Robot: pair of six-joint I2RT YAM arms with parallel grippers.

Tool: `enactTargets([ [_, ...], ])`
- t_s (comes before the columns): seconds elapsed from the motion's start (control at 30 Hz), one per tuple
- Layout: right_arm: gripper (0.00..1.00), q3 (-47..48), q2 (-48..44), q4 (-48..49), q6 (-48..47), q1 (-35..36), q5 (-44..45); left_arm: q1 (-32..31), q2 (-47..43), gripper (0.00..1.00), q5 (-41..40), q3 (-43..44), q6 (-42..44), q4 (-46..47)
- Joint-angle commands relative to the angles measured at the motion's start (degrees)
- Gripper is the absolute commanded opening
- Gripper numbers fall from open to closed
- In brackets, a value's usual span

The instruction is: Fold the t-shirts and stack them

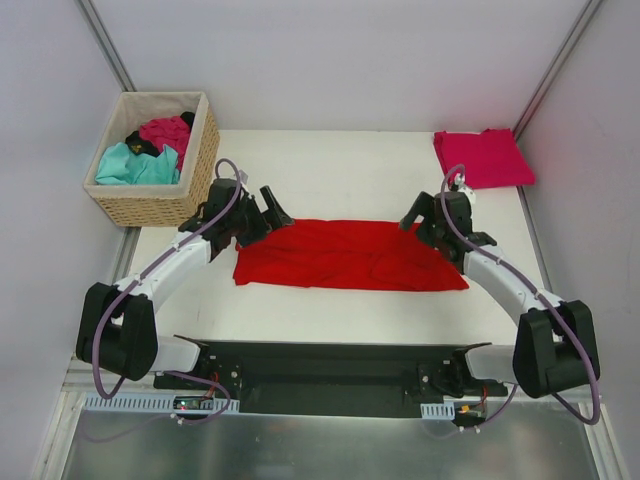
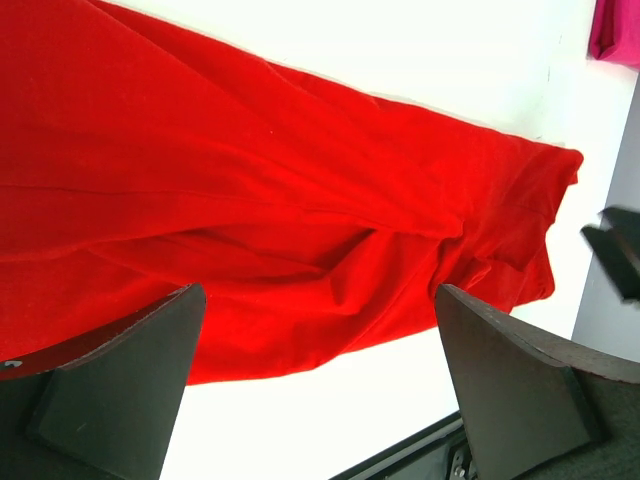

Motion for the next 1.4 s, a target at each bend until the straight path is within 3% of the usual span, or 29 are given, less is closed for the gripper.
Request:
enactTargets([
  [0.0,0.96,-2.86,1.07,18.29,4.01,-2.31,-9.37,-0.50,-1.34,0.99,1.21,-0.61,0.12,0.44],
  [0.17,0.96,-6.38,8.19,31.12,11.22,-8.55,-20.44,-0.76,-0.81,0.99,1.47,-0.96,0.03,0.53],
  [0.27,0.96,-7.62,10.48,33.25,12.36,-9.96,-20.98,-0.85,-0.90,0.99,1.56,-1.05,0.21,0.53],
  [0.63,0.96,-5.51,16.02,33.43,10.70,-11.11,-21.17,-0.85,-0.46,0.99,0.77,-1.13,0.56,0.45],
  [0.97,0.96,2.74,29.11,30.89,11.14,-11.02,-19.76,-0.85,-0.73,0.99,-0.81,-3.07,0.74,0.53],
  [1.07,0.96,11.34,34.20,25.63,9.47,-10.50,-21.60,-0.85,-0.03,0.99,-0.99,-3.51,1.00,0.44],
  [1.27,0.96,37.61,49.05,9.12,3.23,-6.46,-27.39,-0.85,1.82,0.99,-1.43,-3.51,1.70,0.53],
  [1.37,0.96,49.83,57.40,6.47,3.58,-4.17,-31.69,-0.85,2.52,0.99,-1.08,-3.24,1.88,0.44],
])
